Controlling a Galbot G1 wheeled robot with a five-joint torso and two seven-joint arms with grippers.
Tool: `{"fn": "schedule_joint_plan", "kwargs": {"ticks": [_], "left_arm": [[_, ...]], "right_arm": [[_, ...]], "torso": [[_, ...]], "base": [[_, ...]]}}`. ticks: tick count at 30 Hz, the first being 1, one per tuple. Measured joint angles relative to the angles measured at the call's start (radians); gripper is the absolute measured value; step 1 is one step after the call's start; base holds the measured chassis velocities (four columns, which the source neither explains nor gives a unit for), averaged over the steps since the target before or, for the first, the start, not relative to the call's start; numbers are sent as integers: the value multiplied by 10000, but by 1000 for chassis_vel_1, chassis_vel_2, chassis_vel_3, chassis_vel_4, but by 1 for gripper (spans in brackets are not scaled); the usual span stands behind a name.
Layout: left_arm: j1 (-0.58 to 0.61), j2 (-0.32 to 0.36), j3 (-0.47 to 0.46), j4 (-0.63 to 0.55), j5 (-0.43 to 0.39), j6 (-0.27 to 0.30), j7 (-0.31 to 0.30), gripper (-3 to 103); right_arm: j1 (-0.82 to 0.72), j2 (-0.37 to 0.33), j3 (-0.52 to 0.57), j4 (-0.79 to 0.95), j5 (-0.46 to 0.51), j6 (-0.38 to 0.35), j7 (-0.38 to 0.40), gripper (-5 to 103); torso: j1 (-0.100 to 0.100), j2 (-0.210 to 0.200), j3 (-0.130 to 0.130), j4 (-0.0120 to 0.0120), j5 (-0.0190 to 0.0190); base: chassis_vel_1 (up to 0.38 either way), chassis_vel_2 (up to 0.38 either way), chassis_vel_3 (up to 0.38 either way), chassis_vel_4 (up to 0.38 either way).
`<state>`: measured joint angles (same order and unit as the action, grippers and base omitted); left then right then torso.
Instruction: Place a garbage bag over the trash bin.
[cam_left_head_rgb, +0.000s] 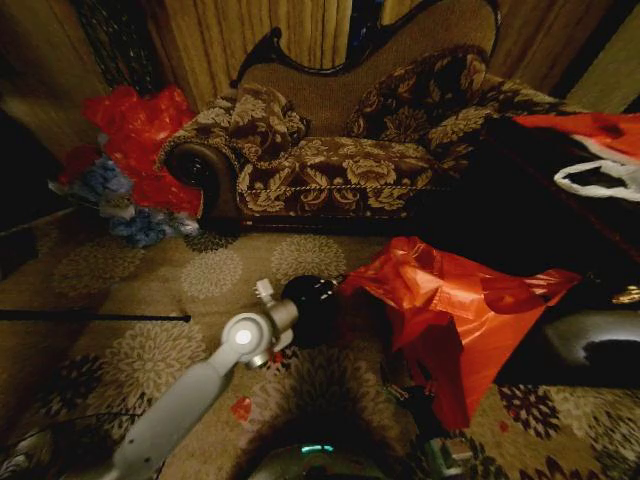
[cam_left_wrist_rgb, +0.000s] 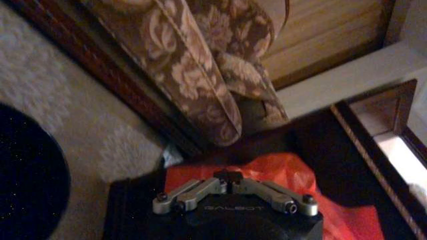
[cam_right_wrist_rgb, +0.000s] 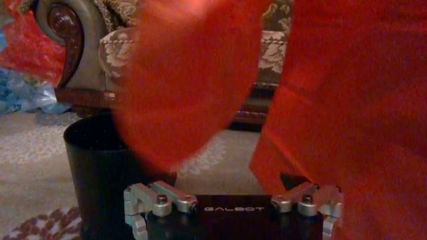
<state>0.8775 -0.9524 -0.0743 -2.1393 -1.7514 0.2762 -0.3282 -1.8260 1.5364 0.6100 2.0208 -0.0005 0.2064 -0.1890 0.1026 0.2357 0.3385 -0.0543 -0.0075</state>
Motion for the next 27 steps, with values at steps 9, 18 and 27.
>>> {"fn": "schedule_joint_plan", "kwargs": {"ticks": [9, 18, 27], "left_arm": [[497, 749, -1156, -114, -208, -253, 7, 0], [1112, 1230, -2671, -198, -534, -345, -12, 0], [1279, 1963, -4357, 180, -1479, -335, 103, 0]], "right_arm": [[-65, 2, -18, 66, -88, 67, 9, 100], [98, -34, -73, -32, -39, 56, 54, 100], [245, -131, -195, -61, 33, -67, 55, 100]], "torso": [[0, 0, 0, -2, 0], [0, 0, 1, 0, 2], [0, 0, 1, 0, 1]], "base": [[0, 0, 0, 0], [0, 0, 0, 0], [0, 0, 0, 0]]}}
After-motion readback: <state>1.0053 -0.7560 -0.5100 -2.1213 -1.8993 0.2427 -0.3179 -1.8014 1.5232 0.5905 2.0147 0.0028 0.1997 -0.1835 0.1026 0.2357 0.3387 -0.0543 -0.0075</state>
